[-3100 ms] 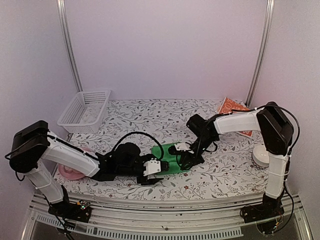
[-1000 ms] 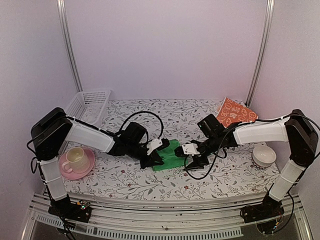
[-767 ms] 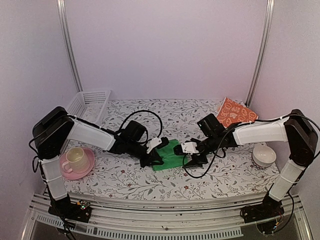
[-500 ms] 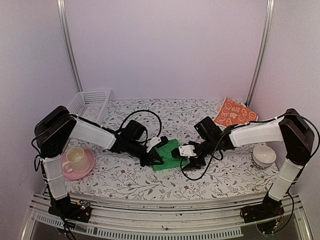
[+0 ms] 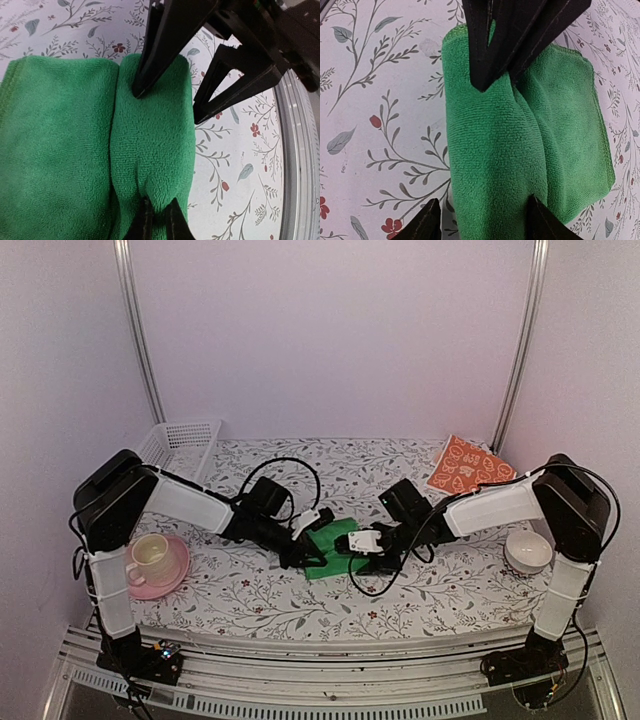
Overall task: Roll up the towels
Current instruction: Roll the towel at the center of the board.
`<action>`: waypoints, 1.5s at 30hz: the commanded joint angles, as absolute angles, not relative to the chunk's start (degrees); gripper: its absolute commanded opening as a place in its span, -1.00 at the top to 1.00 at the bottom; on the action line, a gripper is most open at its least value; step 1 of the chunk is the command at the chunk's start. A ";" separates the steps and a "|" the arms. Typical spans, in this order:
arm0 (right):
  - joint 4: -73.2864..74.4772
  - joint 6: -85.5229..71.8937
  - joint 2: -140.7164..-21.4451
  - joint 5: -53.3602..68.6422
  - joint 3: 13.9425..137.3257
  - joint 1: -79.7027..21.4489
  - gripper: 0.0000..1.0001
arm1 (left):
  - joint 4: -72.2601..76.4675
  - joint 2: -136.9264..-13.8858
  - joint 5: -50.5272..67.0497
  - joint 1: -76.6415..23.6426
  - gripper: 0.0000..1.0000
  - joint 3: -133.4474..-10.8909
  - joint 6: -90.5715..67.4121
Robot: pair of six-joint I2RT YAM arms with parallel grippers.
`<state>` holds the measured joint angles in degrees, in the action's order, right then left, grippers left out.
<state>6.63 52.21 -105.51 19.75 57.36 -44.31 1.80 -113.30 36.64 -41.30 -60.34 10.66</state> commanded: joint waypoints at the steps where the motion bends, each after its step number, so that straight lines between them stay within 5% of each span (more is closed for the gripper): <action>1: 6.59 49.87 -109.12 15.55 58.38 -44.69 -0.09 | -4.36 -116.54 30.14 -38.72 0.92 -58.82 10.09; 6: 6.10 48.81 -110.34 13.81 59.11 -44.73 0.16 | -3.93 -114.86 29.32 -38.23 0.71 -57.99 9.93; 10: 9.57 49.36 -111.00 15.12 60.73 -44.74 0.58 | -2.41 -110.67 27.59 -38.10 0.28 -56.47 9.90; 18: 22.69 52.86 -110.54 21.71 65.29 -44.83 0.60 | 4.32 -97.58 21.84 -41.28 -0.39 -49.29 11.73; 22: 31.07 55.15 -111.72 25.78 68.30 -44.76 0.60 | 7.19 -91.67 15.29 -46.82 -0.55 -46.16 13.74; 30: 42.81 56.91 -117.62 31.60 74.80 -44.68 0.60 | 12.67 -89.70 8.68 -54.86 -0.52 -42.68 14.72; 45: 46.55 56.35 -120.45 32.74 77.34 -44.22 0.60 | 12.67 -99.66 5.45 -57.53 0.15 -46.38 14.15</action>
<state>39.27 56.45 -116.77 33.39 78.41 -43.77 11.33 -98.08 6.68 -56.51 -44.49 13.96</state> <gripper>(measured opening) 0.204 0.486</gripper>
